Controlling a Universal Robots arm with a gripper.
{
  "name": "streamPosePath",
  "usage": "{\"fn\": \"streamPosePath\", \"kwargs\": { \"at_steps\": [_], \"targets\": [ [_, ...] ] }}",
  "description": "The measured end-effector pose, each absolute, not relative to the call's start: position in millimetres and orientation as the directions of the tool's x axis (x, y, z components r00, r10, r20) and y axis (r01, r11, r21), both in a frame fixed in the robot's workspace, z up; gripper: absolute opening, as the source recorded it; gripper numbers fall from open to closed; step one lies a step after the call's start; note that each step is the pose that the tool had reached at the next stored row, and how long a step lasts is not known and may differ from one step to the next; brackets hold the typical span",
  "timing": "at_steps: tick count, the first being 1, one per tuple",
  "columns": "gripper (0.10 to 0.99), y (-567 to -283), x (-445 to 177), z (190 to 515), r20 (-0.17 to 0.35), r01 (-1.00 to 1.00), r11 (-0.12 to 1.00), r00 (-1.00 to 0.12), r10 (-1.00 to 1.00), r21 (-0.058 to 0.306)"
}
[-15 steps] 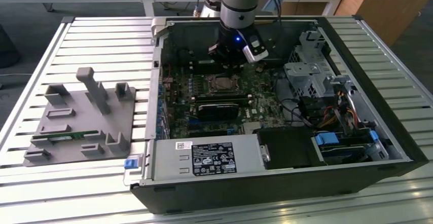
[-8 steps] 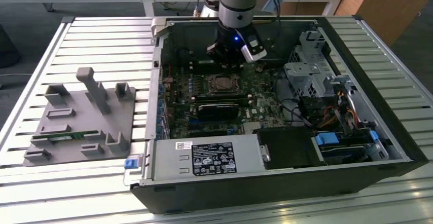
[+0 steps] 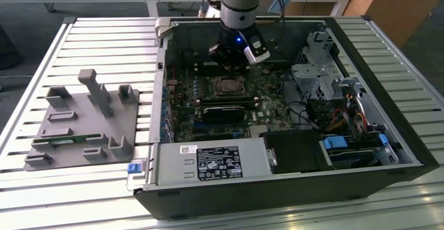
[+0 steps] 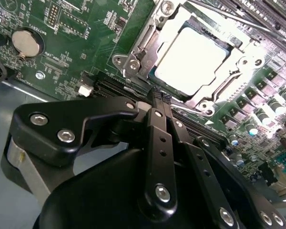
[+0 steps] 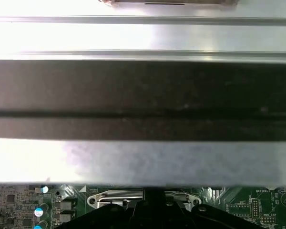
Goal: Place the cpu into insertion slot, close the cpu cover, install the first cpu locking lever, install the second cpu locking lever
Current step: 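Install the first cpu locking lever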
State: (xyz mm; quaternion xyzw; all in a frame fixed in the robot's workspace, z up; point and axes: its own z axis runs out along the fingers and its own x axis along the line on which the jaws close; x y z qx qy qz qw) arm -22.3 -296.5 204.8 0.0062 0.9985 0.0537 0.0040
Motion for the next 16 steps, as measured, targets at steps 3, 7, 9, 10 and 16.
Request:
{"fn": "streamPosePath", "kwargs": {
  "at_steps": [3, 7, 9, 10, 16],
  "targets": [
    [0.106, -295.8, -22.4, 204.8, -0.007, 0.005, 0.994, -1.0, 0.006, 0.109],
    [0.106, -293.5, -22.3, 204.8, -0.007, 0.0, 0.994, -1.0, 0.001, 0.109],
    [0.106, -292.4, -22.0, 204.8, -0.007, 0.0, 0.994, -1.0, 0.0, 0.109],
    [0.106, -291.9, -21.6, 204.7, -0.007, -0.001, 0.994, -1.0, 0.0, 0.109],
    [0.106, -290.8, -17.0, 204.0, -0.007, -0.001, 0.994, -1.0, 0.0, 0.109]
  ]
}}
